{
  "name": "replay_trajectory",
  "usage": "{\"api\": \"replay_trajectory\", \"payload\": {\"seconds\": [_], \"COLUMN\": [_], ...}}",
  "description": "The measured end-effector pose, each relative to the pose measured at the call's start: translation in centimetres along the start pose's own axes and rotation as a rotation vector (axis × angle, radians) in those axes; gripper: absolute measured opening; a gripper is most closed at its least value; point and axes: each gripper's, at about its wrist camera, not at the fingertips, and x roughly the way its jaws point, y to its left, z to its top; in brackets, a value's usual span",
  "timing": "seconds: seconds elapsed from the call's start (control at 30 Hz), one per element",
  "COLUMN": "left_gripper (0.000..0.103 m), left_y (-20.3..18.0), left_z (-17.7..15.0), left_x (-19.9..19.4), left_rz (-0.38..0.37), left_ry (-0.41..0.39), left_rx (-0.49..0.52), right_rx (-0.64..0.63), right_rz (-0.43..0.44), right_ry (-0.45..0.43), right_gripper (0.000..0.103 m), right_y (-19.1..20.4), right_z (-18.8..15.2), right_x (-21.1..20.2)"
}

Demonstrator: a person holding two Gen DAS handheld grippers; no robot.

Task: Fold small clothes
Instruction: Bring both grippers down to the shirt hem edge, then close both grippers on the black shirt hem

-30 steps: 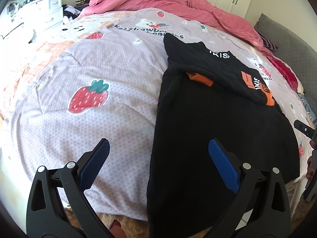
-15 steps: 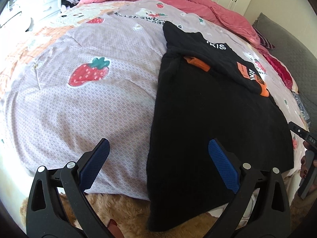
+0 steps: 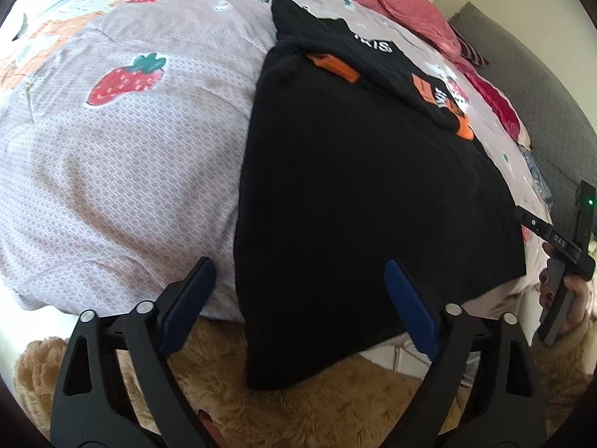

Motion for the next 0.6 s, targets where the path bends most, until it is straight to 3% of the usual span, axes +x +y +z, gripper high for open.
{"api": "replay_trajectory", "payload": {"seconds": [0.1, 0.17, 0.27, 0.37, 0.43, 0.5, 0.57, 0.6], "left_gripper": [0.067, 0.05, 0.035, 0.02, 0.011, 0.009, 0.009, 0.009], "left_y": [0.0, 0.2, 0.7, 0.5, 0.3, 0.1, 0.1, 0.2], "left_z": [-0.4, -0.4, -0.2, 0.0, 0.0, 0.1, 0.0, 0.0], "left_x": [0.2, 0.1, 0.4, 0.8, 0.7, 0.6, 0.5, 0.5], "left_rz": [-0.015, -0.024, -0.091, -0.074, -0.08, -0.076, -0.079, -0.082], "left_ry": [0.018, 0.015, 0.022, 0.016, 0.011, 0.007, 0.008, 0.01], "left_rx": [0.004, 0.001, -0.036, -0.024, -0.016, -0.002, 0.004, 0.003], "right_rx": [0.01, 0.015, 0.019, 0.019, 0.021, 0.017, 0.007, 0.0], "right_rz": [-0.009, -0.017, -0.03, -0.028, -0.015, 0.0, 0.021, 0.033], "right_ry": [0.016, 0.032, 0.049, 0.065, 0.075, 0.088, 0.102, 0.116], "right_gripper": [0.098, 0.098, 0.098, 0.098, 0.098, 0.097, 0.085, 0.069], "right_y": [-0.6, -1.1, -1.6, -2.1, -2.3, -2.4, -2.3, -2.2], "right_z": [-0.6, -1.1, -1.7, -2.2, -2.6, -3.1, -3.6, -3.8], "right_x": [-0.2, -0.3, -0.7, -1.3, -1.6, -1.9, -2.1, -2.1]}}
